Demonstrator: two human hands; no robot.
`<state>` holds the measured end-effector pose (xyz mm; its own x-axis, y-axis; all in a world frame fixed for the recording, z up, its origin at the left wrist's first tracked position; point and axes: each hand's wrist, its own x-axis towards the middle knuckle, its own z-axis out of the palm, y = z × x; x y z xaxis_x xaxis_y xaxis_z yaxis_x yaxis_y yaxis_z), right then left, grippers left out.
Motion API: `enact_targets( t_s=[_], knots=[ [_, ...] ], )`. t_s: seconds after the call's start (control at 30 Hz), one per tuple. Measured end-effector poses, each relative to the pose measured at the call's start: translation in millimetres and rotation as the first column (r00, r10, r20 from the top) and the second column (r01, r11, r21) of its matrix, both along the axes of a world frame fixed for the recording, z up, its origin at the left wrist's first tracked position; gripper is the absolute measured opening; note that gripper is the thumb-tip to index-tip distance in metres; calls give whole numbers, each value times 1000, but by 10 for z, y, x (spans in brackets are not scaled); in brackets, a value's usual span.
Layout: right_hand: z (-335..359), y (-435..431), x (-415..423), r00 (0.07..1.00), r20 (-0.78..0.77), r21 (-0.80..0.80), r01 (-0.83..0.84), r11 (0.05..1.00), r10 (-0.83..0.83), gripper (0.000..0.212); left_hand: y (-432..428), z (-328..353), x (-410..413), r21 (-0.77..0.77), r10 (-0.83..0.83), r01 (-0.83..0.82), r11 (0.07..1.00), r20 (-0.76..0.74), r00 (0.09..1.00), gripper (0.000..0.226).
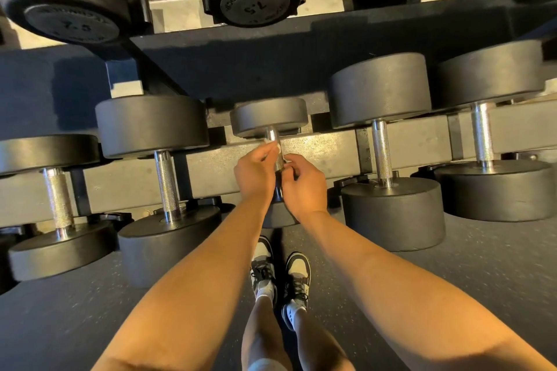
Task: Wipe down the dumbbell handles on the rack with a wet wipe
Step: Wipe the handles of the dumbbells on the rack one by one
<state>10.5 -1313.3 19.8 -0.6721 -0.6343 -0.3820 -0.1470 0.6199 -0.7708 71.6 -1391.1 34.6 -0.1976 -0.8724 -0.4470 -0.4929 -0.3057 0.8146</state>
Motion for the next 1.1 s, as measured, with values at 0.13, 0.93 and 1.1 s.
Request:
enact_targets(
  t_s=[0.13,0.93,1.1],
  knots=[
    [31,-9,21,1000,17,12,7,1000,-7,28,117,-4,155,52,-53,50,997,57,997,17],
    [350,70,-155,984,180,-135,29,990,-4,15,309,227,149,95,-140,151,984,-107,984,32],
    [300,-162,-248,999,-2,-159,43,986,-44,17,295,87,139,-69,-126,126,990,-4,992,38]
  ],
)
